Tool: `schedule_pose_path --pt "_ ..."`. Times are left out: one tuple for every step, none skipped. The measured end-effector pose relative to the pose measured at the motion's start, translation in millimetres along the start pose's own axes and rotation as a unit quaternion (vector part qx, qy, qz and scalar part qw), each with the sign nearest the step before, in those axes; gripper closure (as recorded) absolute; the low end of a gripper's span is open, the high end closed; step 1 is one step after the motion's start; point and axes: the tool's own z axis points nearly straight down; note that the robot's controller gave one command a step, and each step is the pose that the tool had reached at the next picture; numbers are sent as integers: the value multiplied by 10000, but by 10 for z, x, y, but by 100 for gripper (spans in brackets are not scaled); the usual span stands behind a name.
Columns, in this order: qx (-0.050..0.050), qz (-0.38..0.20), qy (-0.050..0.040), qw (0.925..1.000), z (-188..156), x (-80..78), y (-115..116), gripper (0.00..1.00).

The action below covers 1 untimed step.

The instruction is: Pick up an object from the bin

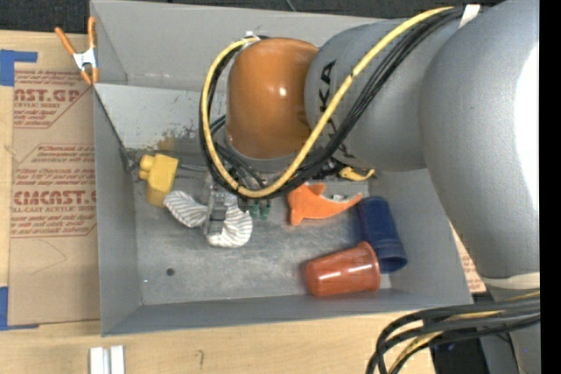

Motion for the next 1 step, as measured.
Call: schedule_pose_path --pt "4 -61 -10 10000 -1047 -118 -115 100"
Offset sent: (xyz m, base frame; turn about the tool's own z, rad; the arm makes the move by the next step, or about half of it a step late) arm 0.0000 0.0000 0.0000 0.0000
